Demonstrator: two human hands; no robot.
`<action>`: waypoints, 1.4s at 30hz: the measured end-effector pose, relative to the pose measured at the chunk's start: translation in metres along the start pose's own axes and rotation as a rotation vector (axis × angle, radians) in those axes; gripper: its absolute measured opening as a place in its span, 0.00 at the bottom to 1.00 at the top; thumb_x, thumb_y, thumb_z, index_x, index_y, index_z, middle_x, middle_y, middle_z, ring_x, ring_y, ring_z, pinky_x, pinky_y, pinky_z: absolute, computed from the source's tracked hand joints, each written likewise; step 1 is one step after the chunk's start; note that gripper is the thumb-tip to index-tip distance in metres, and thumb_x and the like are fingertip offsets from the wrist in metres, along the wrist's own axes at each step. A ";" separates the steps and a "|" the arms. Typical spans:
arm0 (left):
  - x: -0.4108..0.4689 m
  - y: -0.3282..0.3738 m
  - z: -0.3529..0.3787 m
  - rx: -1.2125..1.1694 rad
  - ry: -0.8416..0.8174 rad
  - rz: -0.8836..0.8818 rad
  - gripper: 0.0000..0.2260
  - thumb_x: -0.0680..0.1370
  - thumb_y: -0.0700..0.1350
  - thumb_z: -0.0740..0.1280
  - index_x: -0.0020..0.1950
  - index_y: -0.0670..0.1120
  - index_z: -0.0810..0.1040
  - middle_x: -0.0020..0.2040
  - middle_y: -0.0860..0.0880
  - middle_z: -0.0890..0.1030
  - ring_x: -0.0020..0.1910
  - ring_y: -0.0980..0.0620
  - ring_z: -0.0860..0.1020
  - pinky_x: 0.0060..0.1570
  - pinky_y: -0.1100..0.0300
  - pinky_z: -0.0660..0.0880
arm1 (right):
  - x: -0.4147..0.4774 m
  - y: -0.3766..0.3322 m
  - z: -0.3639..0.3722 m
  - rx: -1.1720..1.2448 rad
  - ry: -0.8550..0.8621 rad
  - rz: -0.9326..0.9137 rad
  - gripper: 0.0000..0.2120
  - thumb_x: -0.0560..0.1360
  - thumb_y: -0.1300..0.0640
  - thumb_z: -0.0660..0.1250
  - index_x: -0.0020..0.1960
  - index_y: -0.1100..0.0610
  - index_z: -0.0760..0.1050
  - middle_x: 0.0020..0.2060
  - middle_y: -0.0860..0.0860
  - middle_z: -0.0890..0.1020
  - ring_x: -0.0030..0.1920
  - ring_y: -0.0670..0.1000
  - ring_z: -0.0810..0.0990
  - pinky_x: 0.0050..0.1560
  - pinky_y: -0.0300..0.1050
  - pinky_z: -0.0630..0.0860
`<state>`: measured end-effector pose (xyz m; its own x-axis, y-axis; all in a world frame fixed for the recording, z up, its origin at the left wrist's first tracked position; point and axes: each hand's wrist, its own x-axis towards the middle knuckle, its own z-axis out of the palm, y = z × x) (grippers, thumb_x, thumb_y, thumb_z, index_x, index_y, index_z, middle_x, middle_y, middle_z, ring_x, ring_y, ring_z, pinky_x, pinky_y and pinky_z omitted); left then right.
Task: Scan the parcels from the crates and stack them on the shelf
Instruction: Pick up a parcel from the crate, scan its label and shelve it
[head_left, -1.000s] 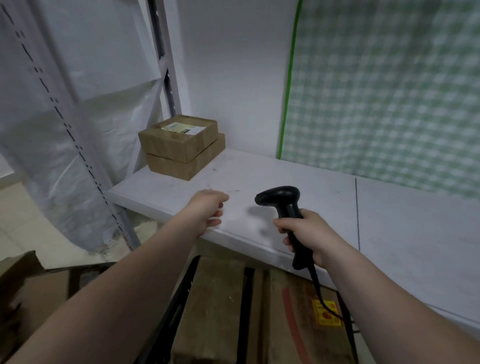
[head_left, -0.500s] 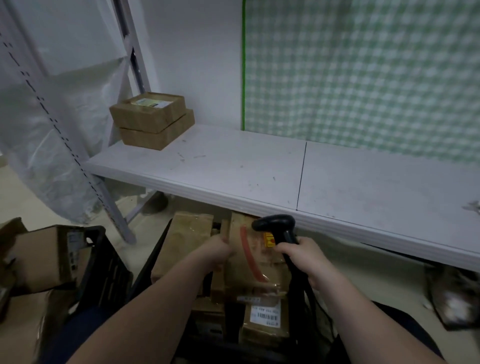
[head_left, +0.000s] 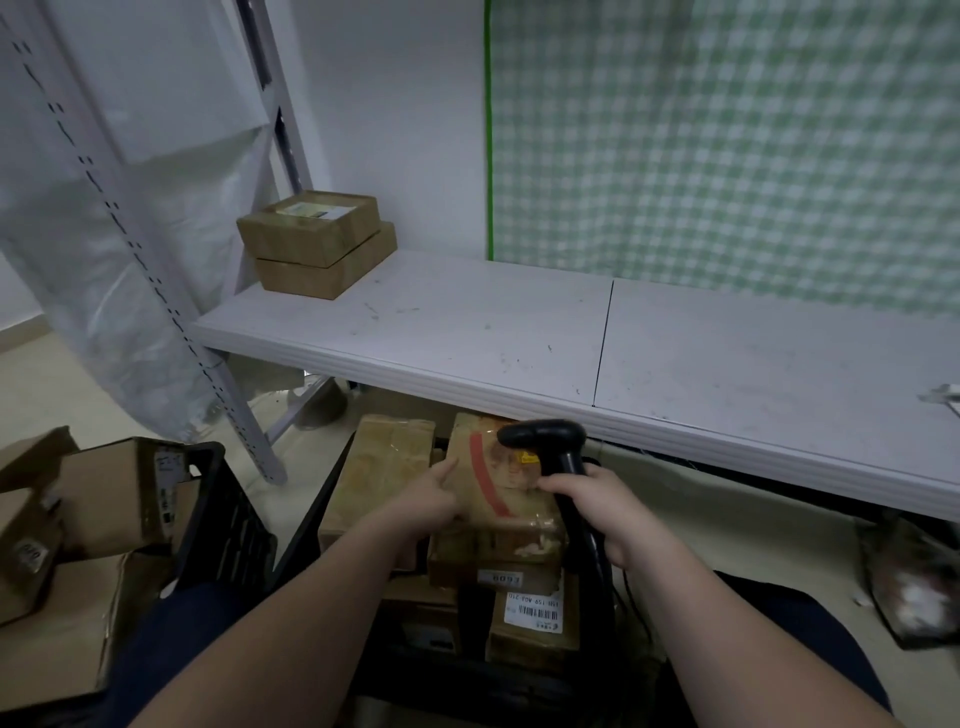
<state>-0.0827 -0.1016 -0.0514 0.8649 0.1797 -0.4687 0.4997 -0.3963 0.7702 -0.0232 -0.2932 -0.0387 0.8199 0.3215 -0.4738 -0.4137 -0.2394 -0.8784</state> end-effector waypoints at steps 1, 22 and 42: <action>-0.003 0.002 -0.005 0.002 0.013 0.019 0.34 0.76 0.33 0.67 0.78 0.48 0.57 0.67 0.45 0.70 0.47 0.58 0.73 0.34 0.69 0.73 | -0.002 -0.006 0.001 0.008 0.001 -0.017 0.08 0.73 0.58 0.71 0.51 0.58 0.78 0.40 0.56 0.83 0.37 0.56 0.83 0.34 0.44 0.77; -0.071 0.027 -0.101 0.228 0.521 0.376 0.29 0.67 0.49 0.75 0.66 0.49 0.70 0.57 0.49 0.76 0.53 0.52 0.74 0.43 0.60 0.71 | -0.063 -0.136 0.051 0.005 0.040 -0.401 0.04 0.75 0.57 0.69 0.48 0.55 0.75 0.48 0.57 0.79 0.44 0.57 0.79 0.45 0.52 0.77; -0.079 0.049 -0.136 -0.640 0.411 0.269 0.20 0.75 0.47 0.71 0.63 0.46 0.68 0.56 0.43 0.78 0.53 0.45 0.80 0.41 0.55 0.80 | -0.076 -0.190 0.053 -0.302 0.297 -0.607 0.08 0.71 0.56 0.69 0.49 0.57 0.76 0.40 0.55 0.81 0.35 0.52 0.78 0.38 0.47 0.77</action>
<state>-0.1200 -0.0133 0.0824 0.8452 0.5180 -0.1313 0.0941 0.0975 0.9908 -0.0281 -0.2239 0.1607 0.9600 0.2266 0.1644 0.2383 -0.3533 -0.9046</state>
